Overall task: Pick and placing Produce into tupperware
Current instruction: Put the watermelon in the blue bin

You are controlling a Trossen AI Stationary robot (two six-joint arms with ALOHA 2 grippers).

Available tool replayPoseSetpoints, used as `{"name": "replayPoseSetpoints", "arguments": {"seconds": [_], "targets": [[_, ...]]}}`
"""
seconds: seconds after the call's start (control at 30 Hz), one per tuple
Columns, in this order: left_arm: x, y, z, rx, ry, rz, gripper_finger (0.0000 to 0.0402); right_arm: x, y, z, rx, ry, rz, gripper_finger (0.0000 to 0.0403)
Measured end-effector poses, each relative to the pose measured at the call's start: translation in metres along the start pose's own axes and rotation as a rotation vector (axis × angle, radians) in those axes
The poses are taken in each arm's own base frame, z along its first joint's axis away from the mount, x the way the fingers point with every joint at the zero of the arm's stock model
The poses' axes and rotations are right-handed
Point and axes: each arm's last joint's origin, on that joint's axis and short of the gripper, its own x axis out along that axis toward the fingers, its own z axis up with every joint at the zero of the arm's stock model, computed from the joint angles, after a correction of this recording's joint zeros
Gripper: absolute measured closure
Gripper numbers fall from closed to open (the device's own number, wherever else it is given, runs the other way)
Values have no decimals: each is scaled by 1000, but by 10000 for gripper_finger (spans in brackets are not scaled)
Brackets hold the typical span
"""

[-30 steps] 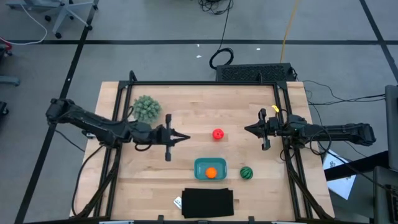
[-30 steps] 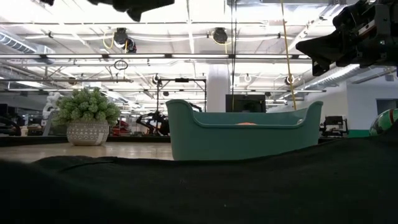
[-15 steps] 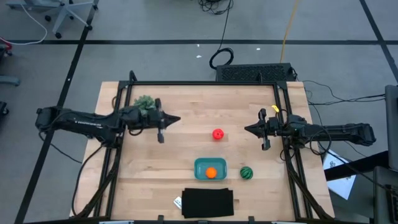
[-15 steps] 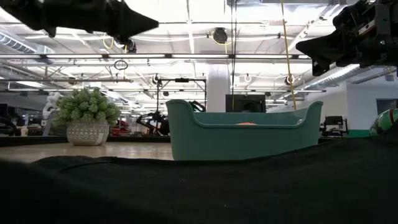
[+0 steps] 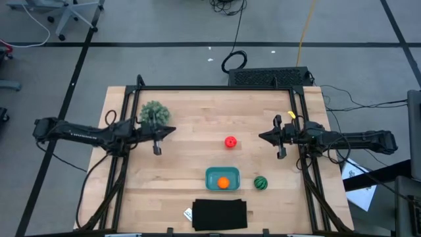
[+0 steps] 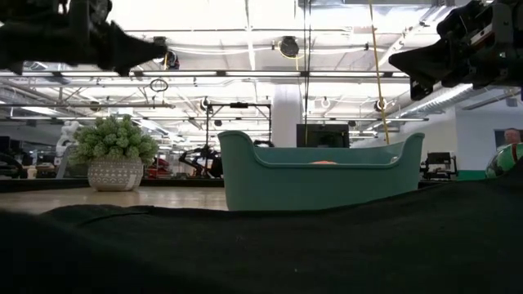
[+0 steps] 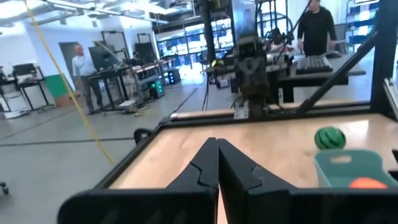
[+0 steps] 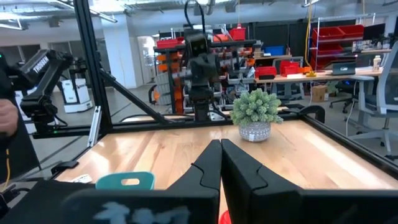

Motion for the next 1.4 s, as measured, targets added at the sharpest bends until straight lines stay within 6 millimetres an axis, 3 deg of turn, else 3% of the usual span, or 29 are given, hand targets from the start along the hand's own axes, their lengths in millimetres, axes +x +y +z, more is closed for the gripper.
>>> {"name": "replayPoseSetpoints", "arguments": {"seconds": [0.3,1.4], "targets": [[-13,-7,-23,-6,30,-37,401,0,0,3,-12,-28,3,403],[-16,-16,-31,-1,106,-142,401,0,0,-1,4,12,0,403]]}}
